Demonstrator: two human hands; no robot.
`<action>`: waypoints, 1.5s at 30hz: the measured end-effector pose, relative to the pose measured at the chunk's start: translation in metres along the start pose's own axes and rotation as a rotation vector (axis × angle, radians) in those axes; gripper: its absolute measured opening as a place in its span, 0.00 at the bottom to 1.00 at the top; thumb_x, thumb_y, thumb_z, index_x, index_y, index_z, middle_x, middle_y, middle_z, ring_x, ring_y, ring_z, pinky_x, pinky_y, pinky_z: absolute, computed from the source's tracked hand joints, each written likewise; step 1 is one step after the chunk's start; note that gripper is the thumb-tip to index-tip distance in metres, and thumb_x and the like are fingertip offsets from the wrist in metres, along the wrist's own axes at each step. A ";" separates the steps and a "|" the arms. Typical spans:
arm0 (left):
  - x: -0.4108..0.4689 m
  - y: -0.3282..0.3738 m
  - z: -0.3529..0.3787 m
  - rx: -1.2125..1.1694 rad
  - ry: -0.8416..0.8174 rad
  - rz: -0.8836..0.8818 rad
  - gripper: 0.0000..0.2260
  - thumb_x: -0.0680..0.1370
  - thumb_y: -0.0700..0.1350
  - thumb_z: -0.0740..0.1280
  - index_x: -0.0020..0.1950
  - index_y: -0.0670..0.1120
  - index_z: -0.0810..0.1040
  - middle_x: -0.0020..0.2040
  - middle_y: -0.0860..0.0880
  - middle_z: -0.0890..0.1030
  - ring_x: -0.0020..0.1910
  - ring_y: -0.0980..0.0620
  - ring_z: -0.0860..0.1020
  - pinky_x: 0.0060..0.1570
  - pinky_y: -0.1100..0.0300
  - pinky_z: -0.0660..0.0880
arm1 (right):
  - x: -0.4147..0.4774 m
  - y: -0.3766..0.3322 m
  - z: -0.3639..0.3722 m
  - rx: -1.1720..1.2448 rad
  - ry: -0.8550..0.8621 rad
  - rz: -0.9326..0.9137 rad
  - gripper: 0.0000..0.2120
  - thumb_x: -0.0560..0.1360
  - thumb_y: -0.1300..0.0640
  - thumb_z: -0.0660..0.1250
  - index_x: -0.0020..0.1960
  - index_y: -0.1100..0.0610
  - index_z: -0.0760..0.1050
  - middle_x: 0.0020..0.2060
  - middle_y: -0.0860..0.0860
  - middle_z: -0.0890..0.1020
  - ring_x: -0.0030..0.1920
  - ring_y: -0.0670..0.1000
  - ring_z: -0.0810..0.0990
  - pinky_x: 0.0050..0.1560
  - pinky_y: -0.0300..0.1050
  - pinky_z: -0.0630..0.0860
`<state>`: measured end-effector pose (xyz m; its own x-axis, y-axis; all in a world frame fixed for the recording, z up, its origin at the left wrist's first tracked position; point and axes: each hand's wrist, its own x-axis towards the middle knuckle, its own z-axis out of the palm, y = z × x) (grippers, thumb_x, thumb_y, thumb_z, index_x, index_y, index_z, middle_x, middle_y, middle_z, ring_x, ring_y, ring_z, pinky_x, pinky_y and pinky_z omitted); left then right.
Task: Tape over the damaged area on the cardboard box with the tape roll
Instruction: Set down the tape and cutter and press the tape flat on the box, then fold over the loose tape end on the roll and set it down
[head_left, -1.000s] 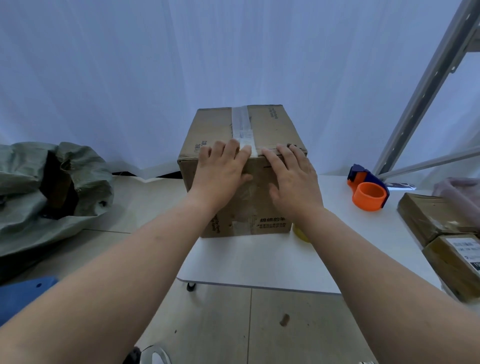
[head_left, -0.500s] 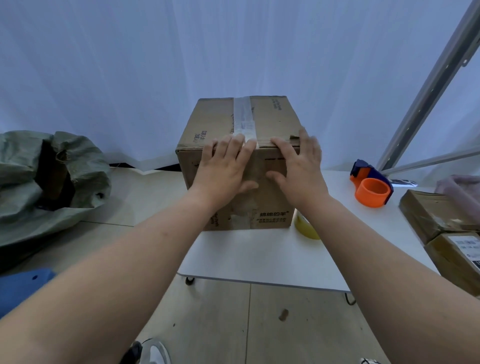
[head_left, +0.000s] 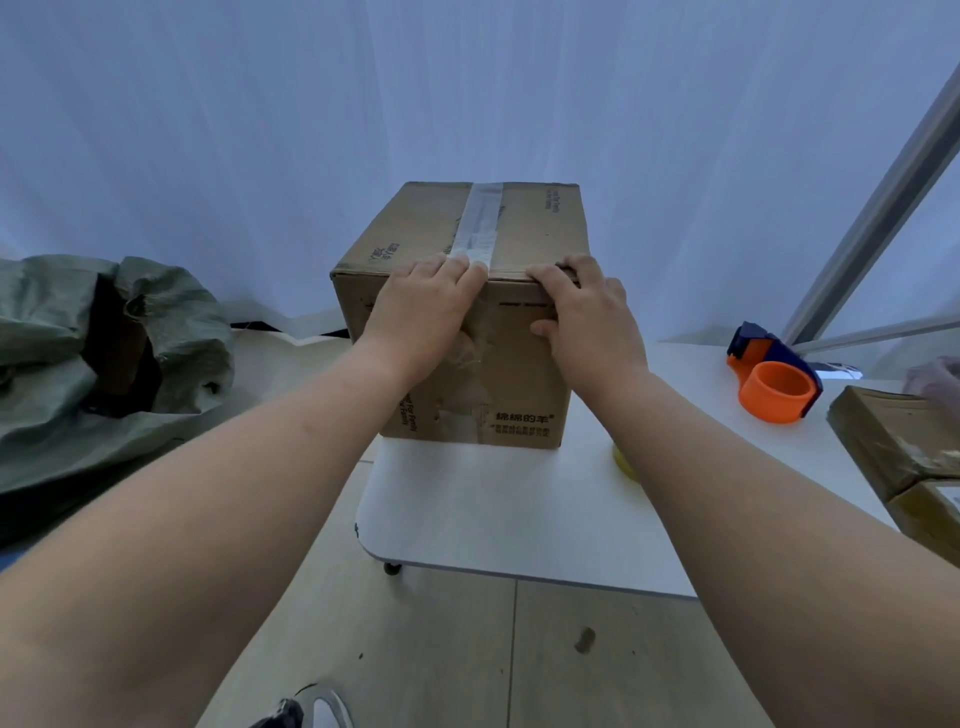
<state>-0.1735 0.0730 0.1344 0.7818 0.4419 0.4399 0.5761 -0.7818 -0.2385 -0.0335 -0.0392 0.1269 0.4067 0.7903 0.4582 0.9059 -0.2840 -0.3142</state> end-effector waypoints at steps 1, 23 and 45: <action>0.003 -0.002 -0.002 -0.031 0.002 -0.001 0.20 0.75 0.46 0.68 0.64 0.45 0.68 0.63 0.45 0.75 0.62 0.43 0.73 0.57 0.50 0.70 | 0.002 0.000 0.001 -0.002 -0.002 -0.001 0.23 0.74 0.60 0.66 0.66 0.47 0.65 0.67 0.53 0.66 0.60 0.61 0.68 0.54 0.57 0.74; -0.020 0.046 -0.099 -0.030 -0.064 0.054 0.19 0.80 0.53 0.58 0.67 0.44 0.68 0.63 0.43 0.75 0.62 0.43 0.73 0.55 0.48 0.73 | -0.061 0.034 -0.105 -0.246 -0.217 -0.007 0.26 0.77 0.58 0.60 0.72 0.52 0.56 0.69 0.55 0.65 0.67 0.58 0.65 0.54 0.56 0.73; -0.003 0.206 0.049 -0.272 -0.389 0.361 0.19 0.79 0.51 0.59 0.68 0.45 0.67 0.65 0.45 0.72 0.59 0.43 0.72 0.53 0.52 0.69 | -0.126 0.196 -0.041 -0.012 -0.484 0.480 0.29 0.75 0.57 0.64 0.73 0.57 0.58 0.71 0.58 0.66 0.68 0.58 0.67 0.65 0.51 0.66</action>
<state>-0.0454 -0.0674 0.0418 0.9763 0.2161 0.0107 0.2163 -0.9744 -0.0605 0.0972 -0.2167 0.0414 0.6681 0.7280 -0.1539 0.6403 -0.6678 -0.3795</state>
